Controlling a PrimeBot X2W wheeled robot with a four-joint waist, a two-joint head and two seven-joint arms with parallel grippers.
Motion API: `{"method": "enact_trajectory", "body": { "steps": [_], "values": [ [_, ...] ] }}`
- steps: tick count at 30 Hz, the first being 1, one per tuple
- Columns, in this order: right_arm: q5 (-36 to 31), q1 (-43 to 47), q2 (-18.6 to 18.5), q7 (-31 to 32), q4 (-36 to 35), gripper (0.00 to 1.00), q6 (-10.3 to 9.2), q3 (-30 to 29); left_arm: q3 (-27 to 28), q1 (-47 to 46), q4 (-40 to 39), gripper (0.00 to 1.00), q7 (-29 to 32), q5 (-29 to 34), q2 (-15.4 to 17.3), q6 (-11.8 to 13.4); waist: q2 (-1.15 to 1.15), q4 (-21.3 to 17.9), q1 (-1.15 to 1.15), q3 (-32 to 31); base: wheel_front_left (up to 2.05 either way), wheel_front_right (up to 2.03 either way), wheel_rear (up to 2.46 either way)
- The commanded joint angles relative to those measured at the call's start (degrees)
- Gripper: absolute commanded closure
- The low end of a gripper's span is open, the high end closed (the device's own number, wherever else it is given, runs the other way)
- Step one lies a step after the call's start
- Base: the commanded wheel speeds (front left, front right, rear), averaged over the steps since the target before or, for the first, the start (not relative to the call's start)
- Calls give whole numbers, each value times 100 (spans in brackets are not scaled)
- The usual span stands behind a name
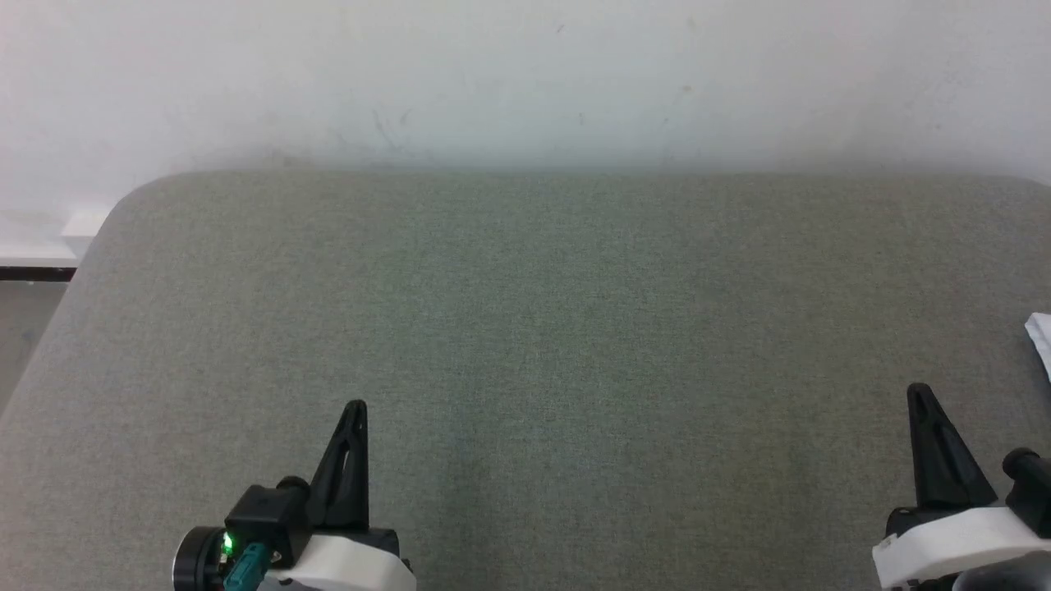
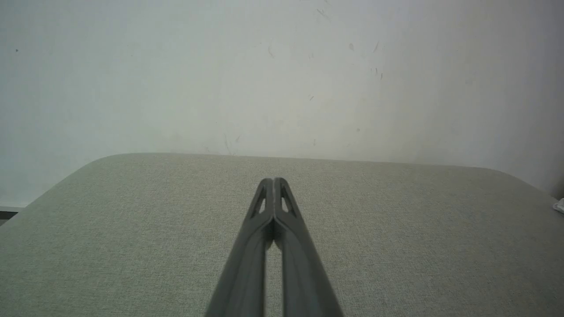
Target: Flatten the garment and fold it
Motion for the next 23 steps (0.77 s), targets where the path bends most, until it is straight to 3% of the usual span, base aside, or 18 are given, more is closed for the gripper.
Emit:
{"method": "enact_trajectory", "body": {
  "steps": [1,23],
  "values": [
    [-70,-98,7,18,29,100,-3,49,70,-98,30,100,38,80,-29,-65,-1,-4,0,0,0,0,0],
    [-238,-221,11,148,76,100,-5,228,339,-176,68,100,283,359,-165,-228,-1,-48,0,6,0,0,0]
  ]
}}
